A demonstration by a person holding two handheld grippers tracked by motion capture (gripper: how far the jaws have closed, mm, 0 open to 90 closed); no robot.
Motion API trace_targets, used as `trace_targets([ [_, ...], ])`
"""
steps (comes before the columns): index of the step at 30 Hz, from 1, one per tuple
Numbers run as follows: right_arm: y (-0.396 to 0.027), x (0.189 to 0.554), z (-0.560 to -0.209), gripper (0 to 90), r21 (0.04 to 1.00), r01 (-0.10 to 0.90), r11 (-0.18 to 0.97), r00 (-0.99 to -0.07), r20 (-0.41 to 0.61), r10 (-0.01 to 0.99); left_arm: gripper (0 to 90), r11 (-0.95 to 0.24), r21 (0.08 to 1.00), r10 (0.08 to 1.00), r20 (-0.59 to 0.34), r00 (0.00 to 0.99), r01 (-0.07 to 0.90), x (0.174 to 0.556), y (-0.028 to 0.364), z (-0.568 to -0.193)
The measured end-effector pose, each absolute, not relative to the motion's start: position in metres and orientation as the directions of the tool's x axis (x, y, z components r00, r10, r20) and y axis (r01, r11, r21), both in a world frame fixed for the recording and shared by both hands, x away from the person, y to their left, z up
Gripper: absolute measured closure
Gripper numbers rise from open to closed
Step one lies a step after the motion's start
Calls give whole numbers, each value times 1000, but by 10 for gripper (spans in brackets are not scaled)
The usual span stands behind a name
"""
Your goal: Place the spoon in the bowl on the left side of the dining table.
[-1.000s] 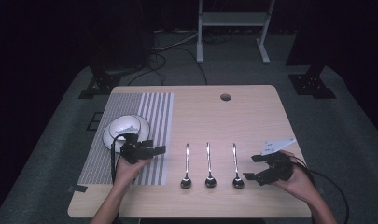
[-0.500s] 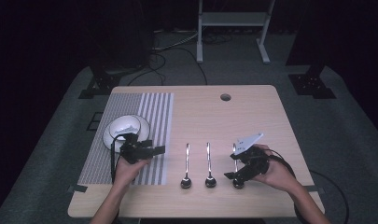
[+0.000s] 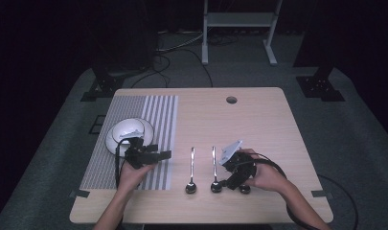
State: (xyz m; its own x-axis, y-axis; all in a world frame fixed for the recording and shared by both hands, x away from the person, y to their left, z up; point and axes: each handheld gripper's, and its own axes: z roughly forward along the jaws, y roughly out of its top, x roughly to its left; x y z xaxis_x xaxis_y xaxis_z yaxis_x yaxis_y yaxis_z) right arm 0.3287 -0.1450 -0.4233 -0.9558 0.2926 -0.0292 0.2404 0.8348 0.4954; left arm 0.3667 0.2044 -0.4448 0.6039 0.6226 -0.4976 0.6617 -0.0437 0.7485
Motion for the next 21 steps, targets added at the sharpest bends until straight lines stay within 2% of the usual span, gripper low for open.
trace_targets([
  [8,-130,327,-427,311,452,185,873,-968,-69,241,48,-42,754,627,-490,605,655,366,204,-445],
  [13,-120,324,-431,328,385,121,915,-972,-140,187,49,-47,754,623,-491,610,655,367,205,-445],
  [21,-108,325,-430,338,311,65,948,-975,-182,126,49,-45,756,612,-496,616,653,367,205,-446],
])
